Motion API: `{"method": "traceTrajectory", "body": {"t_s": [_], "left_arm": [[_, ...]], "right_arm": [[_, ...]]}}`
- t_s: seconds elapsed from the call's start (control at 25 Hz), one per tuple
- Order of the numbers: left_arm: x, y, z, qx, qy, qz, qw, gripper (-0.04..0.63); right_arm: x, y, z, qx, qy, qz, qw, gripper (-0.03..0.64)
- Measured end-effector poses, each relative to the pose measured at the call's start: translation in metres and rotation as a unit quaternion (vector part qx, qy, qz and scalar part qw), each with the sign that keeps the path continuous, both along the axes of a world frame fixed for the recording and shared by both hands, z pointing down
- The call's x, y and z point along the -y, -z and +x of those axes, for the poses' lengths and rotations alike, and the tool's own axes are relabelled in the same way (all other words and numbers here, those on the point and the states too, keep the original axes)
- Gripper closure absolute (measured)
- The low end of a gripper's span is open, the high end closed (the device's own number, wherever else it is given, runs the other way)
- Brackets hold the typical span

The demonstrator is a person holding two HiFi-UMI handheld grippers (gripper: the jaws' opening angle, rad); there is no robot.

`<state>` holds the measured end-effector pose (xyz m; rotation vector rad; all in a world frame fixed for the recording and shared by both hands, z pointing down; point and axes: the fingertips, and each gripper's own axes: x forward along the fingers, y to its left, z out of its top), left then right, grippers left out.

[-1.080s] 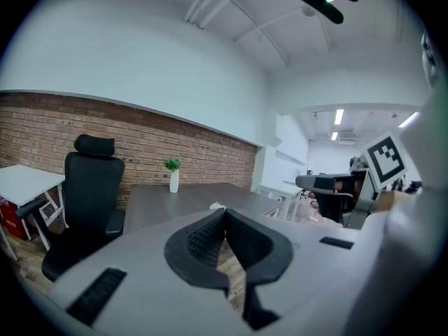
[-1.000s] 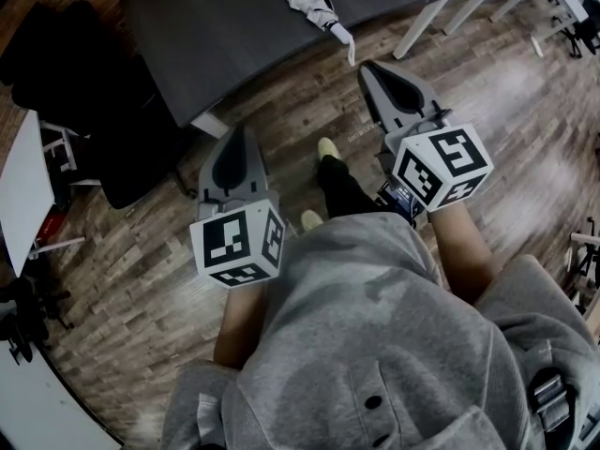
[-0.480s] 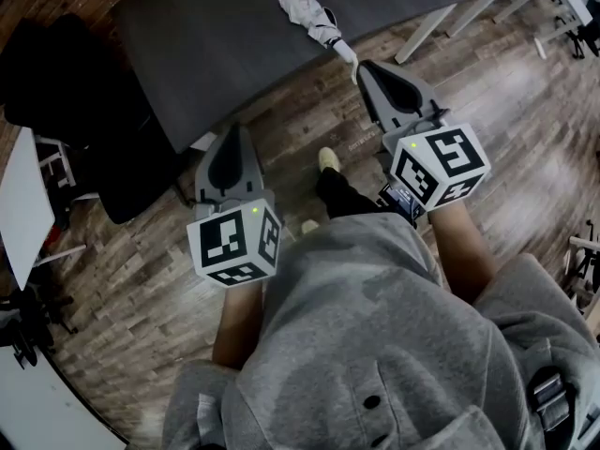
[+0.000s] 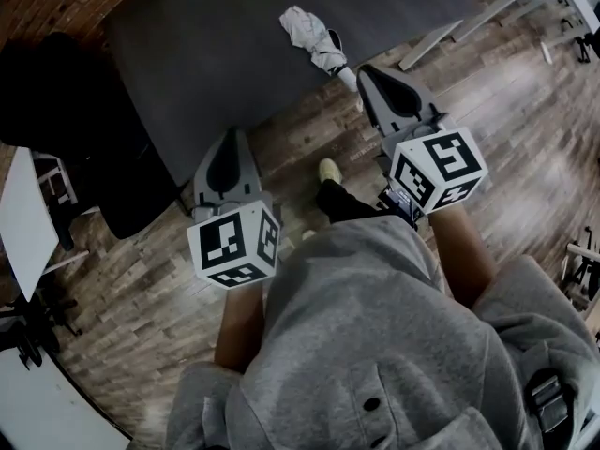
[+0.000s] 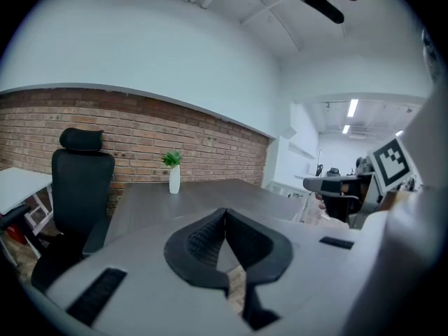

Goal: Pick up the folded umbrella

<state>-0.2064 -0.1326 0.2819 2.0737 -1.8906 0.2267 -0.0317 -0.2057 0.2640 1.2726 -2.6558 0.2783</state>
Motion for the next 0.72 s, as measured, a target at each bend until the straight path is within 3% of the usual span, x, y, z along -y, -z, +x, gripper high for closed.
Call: {"method": "traceTrajectory", "body": {"t_s": [0.72], "left_arm": [[0.106, -0.015, 0.025, 0.023, 0.027, -0.025, 0.9991, 0.581]], "right_arm": [[0.113, -0.03, 0.025, 0.015, 0.015, -0.036, 0.999, 0.574]]}}
